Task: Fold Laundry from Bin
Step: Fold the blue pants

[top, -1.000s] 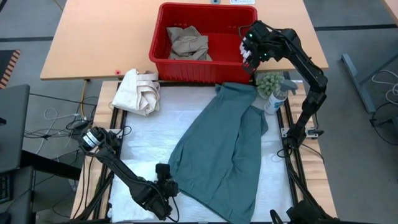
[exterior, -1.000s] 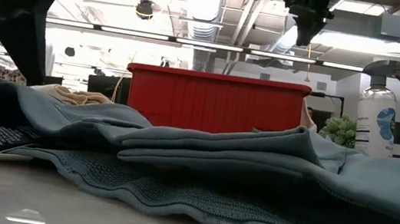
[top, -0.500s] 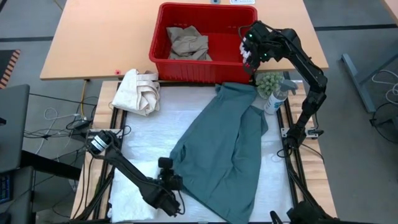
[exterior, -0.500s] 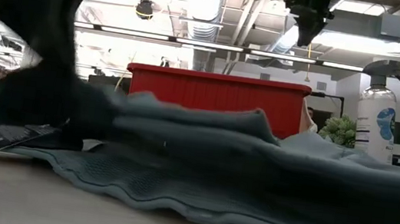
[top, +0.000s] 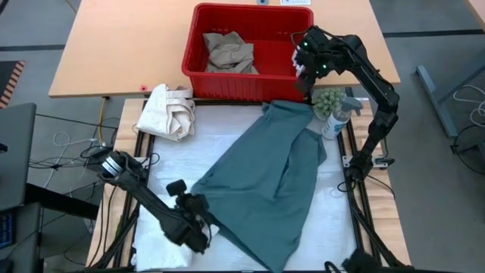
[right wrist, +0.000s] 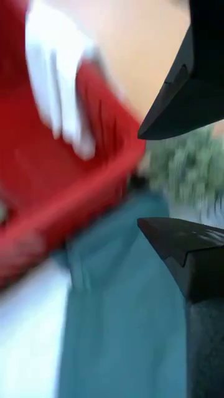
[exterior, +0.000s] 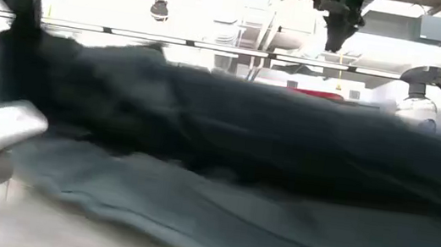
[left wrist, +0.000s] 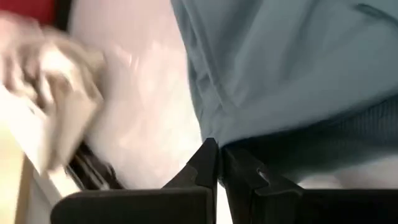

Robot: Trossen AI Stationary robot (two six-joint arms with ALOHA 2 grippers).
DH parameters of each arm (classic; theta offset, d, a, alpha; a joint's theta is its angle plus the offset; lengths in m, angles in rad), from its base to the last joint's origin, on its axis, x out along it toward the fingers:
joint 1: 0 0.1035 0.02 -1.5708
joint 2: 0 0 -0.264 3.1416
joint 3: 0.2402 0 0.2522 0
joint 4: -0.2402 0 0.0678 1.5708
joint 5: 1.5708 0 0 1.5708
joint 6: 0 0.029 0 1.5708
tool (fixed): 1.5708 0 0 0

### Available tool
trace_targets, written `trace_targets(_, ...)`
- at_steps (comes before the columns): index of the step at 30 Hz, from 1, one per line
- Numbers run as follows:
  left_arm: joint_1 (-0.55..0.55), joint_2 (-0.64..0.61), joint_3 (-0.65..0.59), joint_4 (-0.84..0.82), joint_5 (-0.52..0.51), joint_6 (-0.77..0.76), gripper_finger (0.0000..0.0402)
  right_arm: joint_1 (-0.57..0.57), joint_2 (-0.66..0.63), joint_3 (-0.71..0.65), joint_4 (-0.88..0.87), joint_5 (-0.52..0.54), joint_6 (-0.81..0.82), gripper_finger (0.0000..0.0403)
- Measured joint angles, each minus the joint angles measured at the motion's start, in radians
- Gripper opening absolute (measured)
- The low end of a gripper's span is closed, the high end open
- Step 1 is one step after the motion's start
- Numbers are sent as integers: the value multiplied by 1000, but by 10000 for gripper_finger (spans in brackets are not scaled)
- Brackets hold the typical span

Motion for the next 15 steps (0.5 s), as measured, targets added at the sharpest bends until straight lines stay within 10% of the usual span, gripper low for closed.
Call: trace_targets(15, 28, -280, -179, -9, -133, -399, 0, 106, 0, -433, 389, -560, -410, 240)
